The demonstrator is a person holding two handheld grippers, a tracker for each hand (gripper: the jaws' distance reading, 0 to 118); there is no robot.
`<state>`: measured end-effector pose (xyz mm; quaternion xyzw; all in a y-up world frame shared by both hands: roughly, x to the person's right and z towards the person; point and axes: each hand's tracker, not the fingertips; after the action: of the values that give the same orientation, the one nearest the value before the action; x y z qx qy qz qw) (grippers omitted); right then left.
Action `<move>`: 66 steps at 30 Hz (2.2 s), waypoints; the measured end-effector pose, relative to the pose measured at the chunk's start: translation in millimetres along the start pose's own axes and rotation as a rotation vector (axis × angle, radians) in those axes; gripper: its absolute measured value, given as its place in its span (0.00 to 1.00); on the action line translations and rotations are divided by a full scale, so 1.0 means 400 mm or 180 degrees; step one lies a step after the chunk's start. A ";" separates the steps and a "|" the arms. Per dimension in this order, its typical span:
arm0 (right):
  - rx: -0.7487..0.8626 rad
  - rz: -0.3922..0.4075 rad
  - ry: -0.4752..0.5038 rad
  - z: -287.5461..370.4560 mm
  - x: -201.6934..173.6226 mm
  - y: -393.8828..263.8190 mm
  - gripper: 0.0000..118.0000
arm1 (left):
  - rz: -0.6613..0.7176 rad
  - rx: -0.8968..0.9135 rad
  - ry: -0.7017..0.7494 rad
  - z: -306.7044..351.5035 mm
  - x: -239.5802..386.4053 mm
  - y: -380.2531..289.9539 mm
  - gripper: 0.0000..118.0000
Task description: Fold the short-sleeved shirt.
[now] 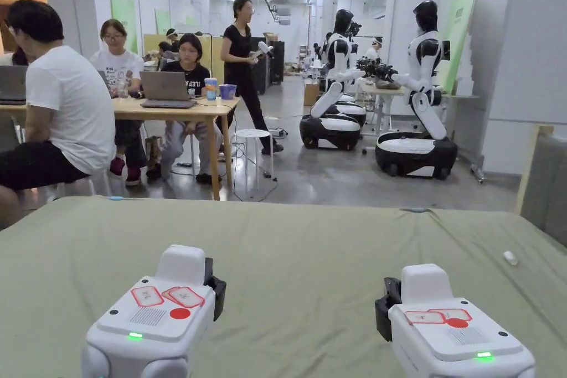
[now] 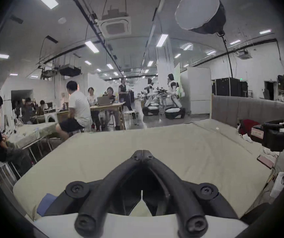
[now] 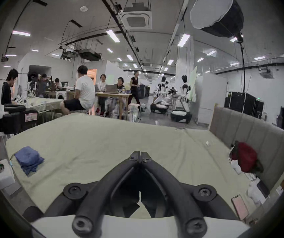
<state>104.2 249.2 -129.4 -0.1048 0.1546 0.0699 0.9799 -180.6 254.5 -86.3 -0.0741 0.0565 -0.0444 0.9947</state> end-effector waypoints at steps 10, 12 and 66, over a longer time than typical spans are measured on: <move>0.0188 -0.0012 -0.0145 -0.007 0.062 0.033 0.00 | 0.0183 0.0140 0.0098 0.022 0.014 0.055 0.00; 0.0197 -0.0096 -0.0117 -0.020 0.074 0.027 0.00 | 0.0210 0.0145 0.0110 0.026 0.006 0.050 0.01; 0.0076 0.0086 -0.0923 -0.019 -0.085 0.035 1.00 | 0.0176 0.0115 0.0032 0.024 -0.014 -0.006 1.00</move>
<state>67.6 257.3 -128.0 -0.0799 0.0137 0.0956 0.9921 -185.0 254.2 -75.8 -0.0543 0.0628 -0.0183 0.9964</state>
